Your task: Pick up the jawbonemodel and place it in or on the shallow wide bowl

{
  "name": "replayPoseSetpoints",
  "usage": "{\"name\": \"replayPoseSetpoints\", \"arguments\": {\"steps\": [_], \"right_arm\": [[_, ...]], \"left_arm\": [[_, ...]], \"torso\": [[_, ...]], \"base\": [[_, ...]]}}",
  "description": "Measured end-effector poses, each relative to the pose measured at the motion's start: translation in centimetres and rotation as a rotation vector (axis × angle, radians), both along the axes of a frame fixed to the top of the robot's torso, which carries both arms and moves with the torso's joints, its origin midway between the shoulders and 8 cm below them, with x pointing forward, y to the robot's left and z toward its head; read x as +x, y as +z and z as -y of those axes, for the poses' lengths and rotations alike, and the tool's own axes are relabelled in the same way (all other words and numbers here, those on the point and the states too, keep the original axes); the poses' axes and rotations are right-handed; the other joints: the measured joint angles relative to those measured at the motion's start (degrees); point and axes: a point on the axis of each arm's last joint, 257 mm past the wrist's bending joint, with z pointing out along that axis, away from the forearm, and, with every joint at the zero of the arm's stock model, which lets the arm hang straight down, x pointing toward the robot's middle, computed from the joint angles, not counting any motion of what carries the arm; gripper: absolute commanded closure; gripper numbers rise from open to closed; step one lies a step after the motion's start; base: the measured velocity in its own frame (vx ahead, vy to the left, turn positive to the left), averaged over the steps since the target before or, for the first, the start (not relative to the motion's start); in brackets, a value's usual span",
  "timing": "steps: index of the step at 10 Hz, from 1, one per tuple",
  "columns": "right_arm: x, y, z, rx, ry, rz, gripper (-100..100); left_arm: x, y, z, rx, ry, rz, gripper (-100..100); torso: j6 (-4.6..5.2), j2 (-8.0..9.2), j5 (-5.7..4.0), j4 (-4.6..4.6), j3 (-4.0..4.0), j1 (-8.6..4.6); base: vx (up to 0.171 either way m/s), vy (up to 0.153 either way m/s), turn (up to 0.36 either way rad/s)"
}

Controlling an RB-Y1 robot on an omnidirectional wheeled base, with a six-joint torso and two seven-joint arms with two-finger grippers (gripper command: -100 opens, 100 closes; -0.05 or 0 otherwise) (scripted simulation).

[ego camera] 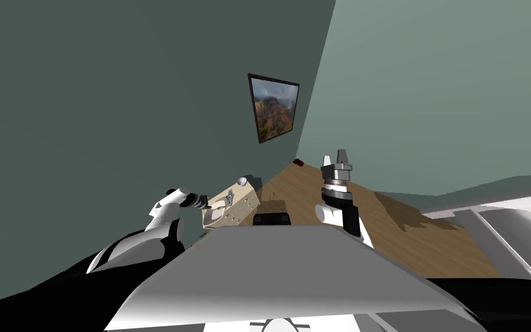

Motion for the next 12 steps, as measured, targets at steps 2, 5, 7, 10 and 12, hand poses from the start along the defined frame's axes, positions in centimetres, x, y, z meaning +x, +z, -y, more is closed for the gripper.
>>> {"name": "replayPoseSetpoints", "arguments": {"steps": [2, 5, 7, 10, 12], "right_arm": [[0.0, 0.0, 0.0, 0.000, 0.000, 0.000, 0], [0.0, 0.0, 0.0, 0.000, 0.000, 0.000, 0], [0.0, 0.0, 0.0, 0.000, 0.000, 0.000, 0], [0.0, 0.0, 0.0, 0.000, 0.000, 0.000, 0], [0.0, 0.0, 0.0, 0.000, 0.000, 0.000, 0]], "left_arm": [[-0.4, 1.0, -0.6, -0.004, -0.028, 0.005, -100], [-0.8, 1.9, -1.3, -0.007, -0.073, 0.018, -100], [-0.8, 2.0, -1.3, -0.005, -0.099, 0.021, 0], [-0.8, 2.0, -1.3, -0.005, -0.099, 0.021, 0], [-0.8, 2.0, -1.3, -0.005, -0.099, 0.021, 0]], "torso": [[0.04, -0.11, -0.03, -0.02, -0.06, -0.14], [0.02, -0.02, -0.01, 0.00, -0.01, -0.03], [0.04, 0.14, 0.08, 0.03, 0.08, 0.33], [0.04, 0.25, 0.10, 0.05, 0.14, 0.42], [0.04, 0.26, 0.10, 0.06, 0.15, 0.42]], "base": [[0.074, -0.105, 0.075], [0.064, -0.090, 0.129], [0.008, -0.005, -0.004], [0.000, 0.000, 0.000], [0.000, 0.000, 0.000]]}}
